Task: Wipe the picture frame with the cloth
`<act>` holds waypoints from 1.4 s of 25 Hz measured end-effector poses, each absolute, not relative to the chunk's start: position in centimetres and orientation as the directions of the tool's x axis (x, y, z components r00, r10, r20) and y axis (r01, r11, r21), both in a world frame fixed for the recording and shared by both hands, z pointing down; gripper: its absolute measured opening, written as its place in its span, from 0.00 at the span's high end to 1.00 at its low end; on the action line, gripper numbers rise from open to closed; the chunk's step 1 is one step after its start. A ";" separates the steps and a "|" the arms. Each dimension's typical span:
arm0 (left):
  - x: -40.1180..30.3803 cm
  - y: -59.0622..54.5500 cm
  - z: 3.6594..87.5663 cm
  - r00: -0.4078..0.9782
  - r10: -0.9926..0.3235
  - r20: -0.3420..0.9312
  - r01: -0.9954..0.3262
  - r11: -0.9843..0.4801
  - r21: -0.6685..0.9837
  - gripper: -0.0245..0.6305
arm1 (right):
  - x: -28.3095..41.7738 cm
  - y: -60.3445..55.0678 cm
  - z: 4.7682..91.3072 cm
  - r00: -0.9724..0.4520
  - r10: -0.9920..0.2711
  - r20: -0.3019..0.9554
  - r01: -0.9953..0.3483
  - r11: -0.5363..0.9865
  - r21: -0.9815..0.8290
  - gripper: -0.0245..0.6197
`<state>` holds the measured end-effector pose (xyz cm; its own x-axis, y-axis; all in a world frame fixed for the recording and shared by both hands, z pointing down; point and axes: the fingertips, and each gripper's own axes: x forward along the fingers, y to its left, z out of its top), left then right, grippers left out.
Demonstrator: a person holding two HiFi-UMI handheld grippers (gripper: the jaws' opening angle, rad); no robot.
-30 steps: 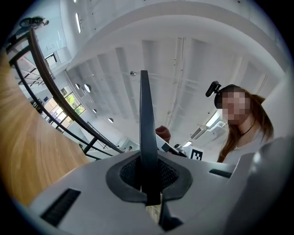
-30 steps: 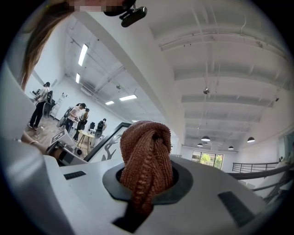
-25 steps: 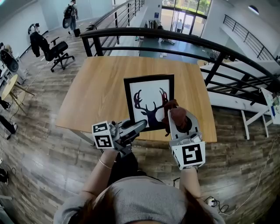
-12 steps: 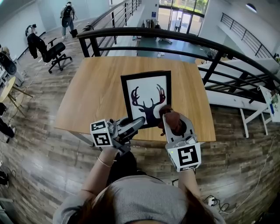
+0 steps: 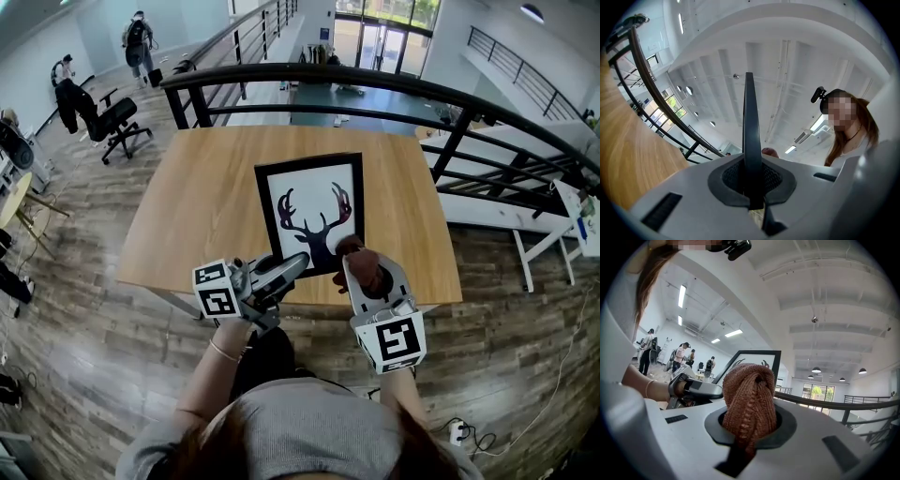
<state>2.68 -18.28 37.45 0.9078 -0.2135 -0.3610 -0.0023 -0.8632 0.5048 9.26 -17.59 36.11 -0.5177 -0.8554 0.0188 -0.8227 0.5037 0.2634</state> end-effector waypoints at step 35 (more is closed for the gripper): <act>2.0 -20.5 48.3 0.925 -0.302 -0.230 -0.014 -0.633 0.774 0.94 | 10.3 -16.6 42.1 -0.507 -0.839 0.201 -0.829 0.538 0.153 0.89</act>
<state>1.96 -20.53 48.29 0.9250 -0.3021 -0.2303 -0.0138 -0.6327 0.7743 10.27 -16.64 42.05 -0.5065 -0.8385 0.2006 -0.8292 0.5375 0.1531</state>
